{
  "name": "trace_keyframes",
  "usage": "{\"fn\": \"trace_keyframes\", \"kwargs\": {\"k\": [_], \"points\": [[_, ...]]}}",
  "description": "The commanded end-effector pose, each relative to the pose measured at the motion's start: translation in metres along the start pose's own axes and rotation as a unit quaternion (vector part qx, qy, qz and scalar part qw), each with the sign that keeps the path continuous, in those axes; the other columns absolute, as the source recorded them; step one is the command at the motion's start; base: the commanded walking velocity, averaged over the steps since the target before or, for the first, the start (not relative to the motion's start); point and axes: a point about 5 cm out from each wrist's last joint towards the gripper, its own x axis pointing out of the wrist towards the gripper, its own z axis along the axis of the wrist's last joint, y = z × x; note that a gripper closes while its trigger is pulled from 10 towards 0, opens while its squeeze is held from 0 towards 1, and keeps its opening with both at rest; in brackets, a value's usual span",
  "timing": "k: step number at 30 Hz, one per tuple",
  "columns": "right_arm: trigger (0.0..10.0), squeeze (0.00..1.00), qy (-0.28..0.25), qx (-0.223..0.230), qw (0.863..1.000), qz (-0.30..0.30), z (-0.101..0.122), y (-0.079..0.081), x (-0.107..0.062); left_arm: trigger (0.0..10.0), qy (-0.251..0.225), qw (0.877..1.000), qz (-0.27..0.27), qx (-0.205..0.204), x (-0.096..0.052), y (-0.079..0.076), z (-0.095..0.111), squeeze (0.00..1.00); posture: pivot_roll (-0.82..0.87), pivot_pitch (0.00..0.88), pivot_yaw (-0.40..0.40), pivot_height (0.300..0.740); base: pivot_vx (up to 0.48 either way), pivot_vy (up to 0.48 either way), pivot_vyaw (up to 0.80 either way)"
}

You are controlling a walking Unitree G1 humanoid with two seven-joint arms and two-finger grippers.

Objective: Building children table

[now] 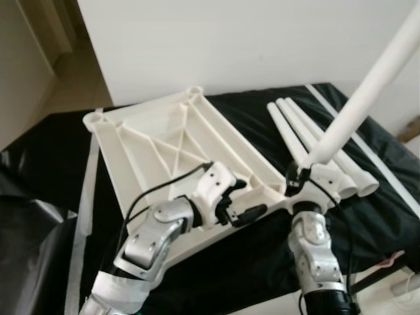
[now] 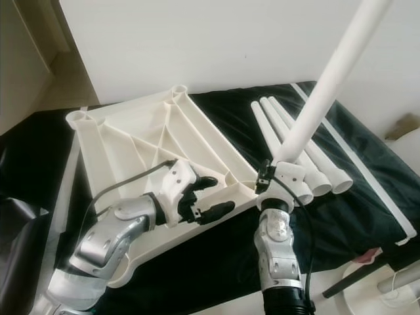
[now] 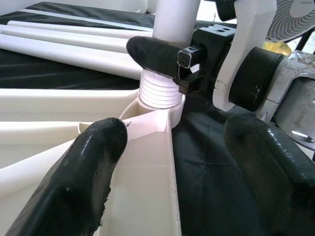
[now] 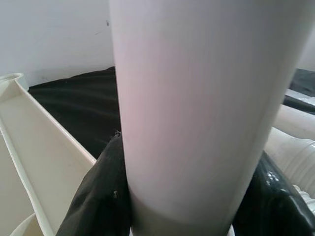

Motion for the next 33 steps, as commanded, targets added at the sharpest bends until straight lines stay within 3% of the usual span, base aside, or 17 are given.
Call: {"fn": "trace_keyframes", "kwargs": {"k": [1,8,10,13,19,33], "points": [[10.0,0.00,0.060,-0.001,0.998,-0.010,-0.023,-0.001,-0.009,10.0,0.003,1.000,0.021,-0.004,-0.001,0.000,-0.001,0.00,-0.07,0.000,0.004,0.740,0.000,0.000,0.00],[10.0,0.00,0.078,0.012,0.997,-0.015,-0.025,0.008,-0.008,10.0,0.002,1.000,0.021,-0.007,-0.003,0.001,-0.001,0.00,-0.06,0.000,0.005,0.740,0.000,0.000,0.00],[10.0,0.00,0.090,-0.014,0.996,-0.024,-0.027,0.011,-0.005,10.0,0.002,1.000,0.022,-0.007,-0.002,0.001,-0.001,0.00,-0.06,0.000,0.007,0.740,0.000,0.000,0.00],[10.0,0.00,0.100,-0.031,0.993,-0.053,-0.029,0.007,-0.002,10.0,0.001,1.000,0.020,-0.005,-0.002,0.000,0.000,0.00,-0.06,0.000,0.011,0.740,0.000,0.000,0.00],[10.0,0.00,0.108,-0.022,0.988,-0.110,-0.029,0.000,0.002,10.0,0.001,1.000,0.019,-0.003,-0.002,0.002,0.001,0.00,-0.06,0.000,0.014,0.740,0.000,0.000,0.00],[10.0,0.00,0.128,-0.015,0.980,-0.149,-0.031,0.004,0.003,10.0,0.002,1.000,0.017,-0.001,-0.003,0.002,0.002,0.00,-0.06,0.000,0.019,0.740,0.000,0.000,0.00]]}}
